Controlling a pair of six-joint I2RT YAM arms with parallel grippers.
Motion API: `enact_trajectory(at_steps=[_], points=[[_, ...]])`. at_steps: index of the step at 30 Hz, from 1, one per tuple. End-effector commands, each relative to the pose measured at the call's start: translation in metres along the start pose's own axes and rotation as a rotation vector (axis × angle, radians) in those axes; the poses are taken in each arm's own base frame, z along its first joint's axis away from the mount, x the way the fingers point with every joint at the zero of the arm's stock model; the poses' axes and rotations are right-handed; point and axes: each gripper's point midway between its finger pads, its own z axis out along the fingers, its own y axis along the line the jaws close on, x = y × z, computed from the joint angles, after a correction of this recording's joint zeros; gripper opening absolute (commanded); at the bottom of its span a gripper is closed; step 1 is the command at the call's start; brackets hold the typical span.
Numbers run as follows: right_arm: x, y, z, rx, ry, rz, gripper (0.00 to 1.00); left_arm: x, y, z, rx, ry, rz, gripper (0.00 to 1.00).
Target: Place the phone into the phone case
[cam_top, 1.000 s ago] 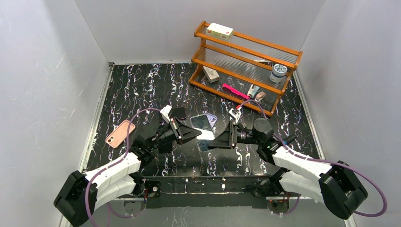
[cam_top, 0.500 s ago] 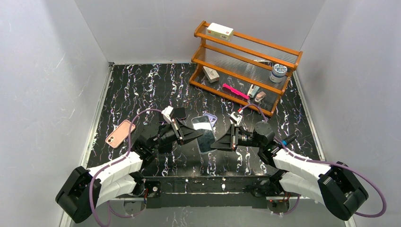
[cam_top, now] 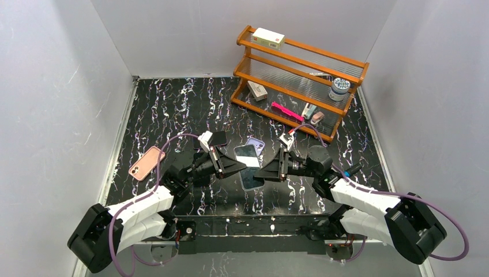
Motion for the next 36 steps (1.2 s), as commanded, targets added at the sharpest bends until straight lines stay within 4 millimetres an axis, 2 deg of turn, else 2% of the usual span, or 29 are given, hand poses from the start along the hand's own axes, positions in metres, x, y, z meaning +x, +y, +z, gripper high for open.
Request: enact_trajectory(at_steps=[1,3,6,11,14,21,25,36], points=[[-0.015,0.016,0.008,-0.049,-0.026,-0.053,0.33,0.006,-0.026,-0.006,0.093,0.035,0.055,0.00],[-0.016,0.016,0.010,-0.055,-0.031,-0.046,0.19,0.007,-0.025,-0.006,0.090,0.038,0.047,0.04],[-0.023,0.015,0.011,-0.052,-0.074,-0.038,0.01,0.007,-0.022,-0.007,0.082,0.033,0.021,0.21],[-0.041,0.013,0.011,-0.040,-0.180,-0.030,0.01,0.009,-0.017,-0.010,0.069,0.025,-0.011,0.45],[-0.050,0.011,0.010,-0.034,-0.236,-0.017,0.01,0.009,-0.013,-0.012,0.060,0.016,-0.027,0.50],[-0.062,0.006,0.007,-0.017,-0.310,0.005,0.01,0.011,0.000,-0.013,0.025,0.013,-0.050,0.48],[-0.061,0.001,0.006,-0.006,-0.317,0.018,0.01,0.011,0.005,-0.011,0.007,0.019,-0.059,0.38],[-0.059,-0.007,0.007,0.017,-0.314,0.040,0.01,0.012,0.010,-0.011,-0.012,0.025,-0.058,0.18]])
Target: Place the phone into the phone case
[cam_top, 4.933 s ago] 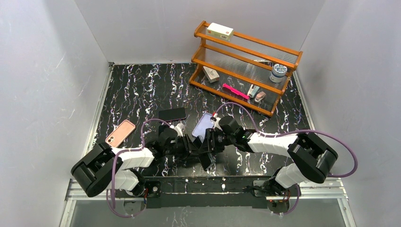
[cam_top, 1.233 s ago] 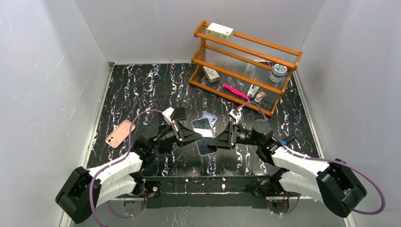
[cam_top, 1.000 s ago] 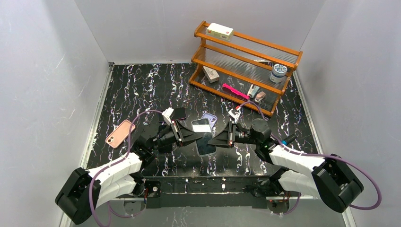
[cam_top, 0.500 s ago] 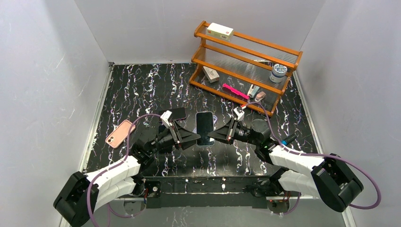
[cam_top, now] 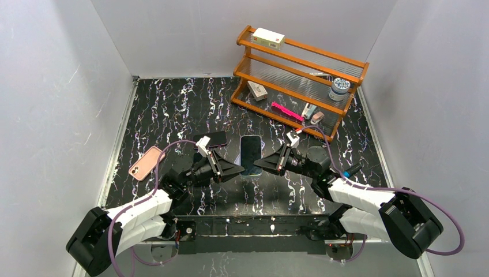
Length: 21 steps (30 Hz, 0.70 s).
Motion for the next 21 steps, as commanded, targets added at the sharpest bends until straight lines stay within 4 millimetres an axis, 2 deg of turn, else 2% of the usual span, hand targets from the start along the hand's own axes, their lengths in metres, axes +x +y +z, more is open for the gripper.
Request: enact_trajectory(at_steps=[1,5,11,17,18,21], points=[[-0.015,0.013,0.001,-0.054,-0.074,-0.054,0.01,0.007,-0.007,-0.002,0.029,0.034,0.023,0.15],[-0.014,0.010,0.001,-0.042,-0.071,-0.055,0.01,0.007,-0.003,-0.002,0.010,0.035,0.031,0.01],[-0.016,0.005,0.002,0.006,-0.072,-0.093,0.01,0.004,0.012,-0.001,-0.092,0.035,0.065,0.00],[-0.014,-0.002,0.002,0.033,-0.056,-0.112,0.01,0.001,0.013,-0.001,-0.129,0.025,0.094,0.00],[-0.013,-0.003,0.002,0.035,-0.054,-0.113,0.01,0.001,0.014,-0.001,-0.134,0.025,0.096,0.02],[-0.010,-0.003,0.001,0.029,-0.036,-0.124,0.01,0.000,0.015,-0.003,-0.142,0.015,0.100,0.16]])
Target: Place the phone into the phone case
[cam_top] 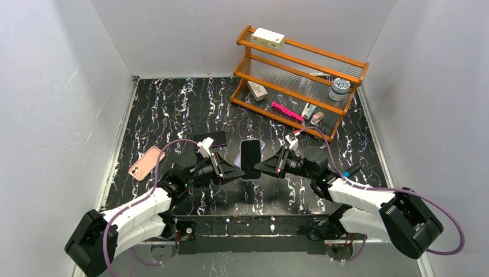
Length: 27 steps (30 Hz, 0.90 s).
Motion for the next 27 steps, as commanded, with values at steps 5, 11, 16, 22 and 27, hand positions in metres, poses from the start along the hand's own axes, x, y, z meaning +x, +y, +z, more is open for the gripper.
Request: enact_trajectory(at_steps=[5,11,16,22,27], points=[[-0.006,0.024,-0.001,-0.074,-0.003,-0.156,0.01,-0.006,-0.007,-0.005,-0.041,-0.025,0.079,0.47],[0.010,0.028,-0.006,-0.071,0.123,-0.274,0.01,-0.017,-0.015,-0.011,-0.142,-0.025,0.251,0.60],[0.025,0.031,-0.016,-0.036,0.271,-0.418,0.01,-0.024,-0.021,-0.023,-0.248,0.023,0.458,0.62],[0.038,0.043,-0.031,-0.054,0.379,-0.508,0.01,-0.026,-0.040,-0.035,-0.266,0.074,0.614,0.63],[0.049,0.053,-0.039,-0.125,0.460,-0.519,0.01,-0.022,-0.049,-0.043,-0.262,0.126,0.687,0.65]])
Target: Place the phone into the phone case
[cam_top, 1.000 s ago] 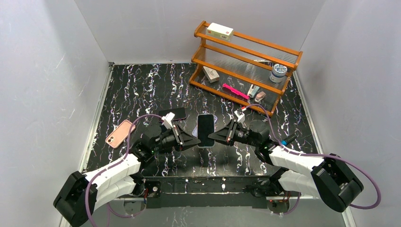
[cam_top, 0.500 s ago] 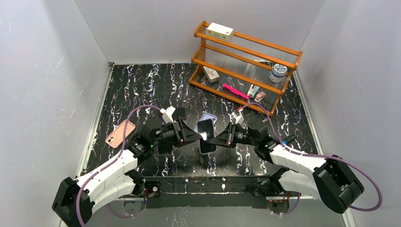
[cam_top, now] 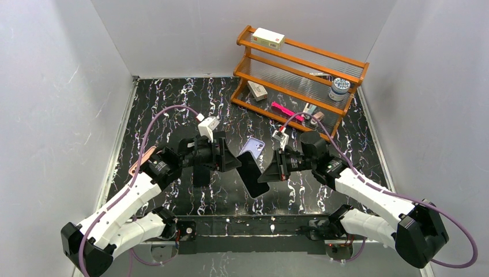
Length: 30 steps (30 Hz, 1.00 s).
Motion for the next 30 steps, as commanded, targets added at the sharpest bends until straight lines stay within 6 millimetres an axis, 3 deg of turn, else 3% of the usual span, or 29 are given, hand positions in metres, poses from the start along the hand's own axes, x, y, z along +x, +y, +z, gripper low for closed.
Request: enact_trajectory(at_steps=[1,15,20,24,27,30], points=[[0.001,0.034,-0.009,-0.139,0.071,-0.117,0.01,0.011,-0.001,-0.013,-0.003,0.086,0.111,0.65],[0.004,0.046,-0.012,-0.210,0.092,-0.130,0.01,0.020,-0.003,0.001,0.059,0.136,0.091,0.63],[-0.011,0.014,-0.005,-0.005,-0.015,-0.044,0.01,0.004,0.023,-0.002,-0.113,0.036,0.075,0.66],[-0.015,-0.034,-0.008,0.218,-0.097,0.081,0.01,-0.002,0.046,-0.006,-0.243,-0.009,0.069,0.70],[-0.019,-0.067,-0.017,0.341,-0.181,0.185,0.01,0.000,0.058,-0.007,-0.300,-0.013,0.061,0.88],[-0.024,-0.090,-0.026,0.409,-0.256,0.238,0.01,0.001,0.072,-0.009,-0.367,-0.018,0.059,0.94]])
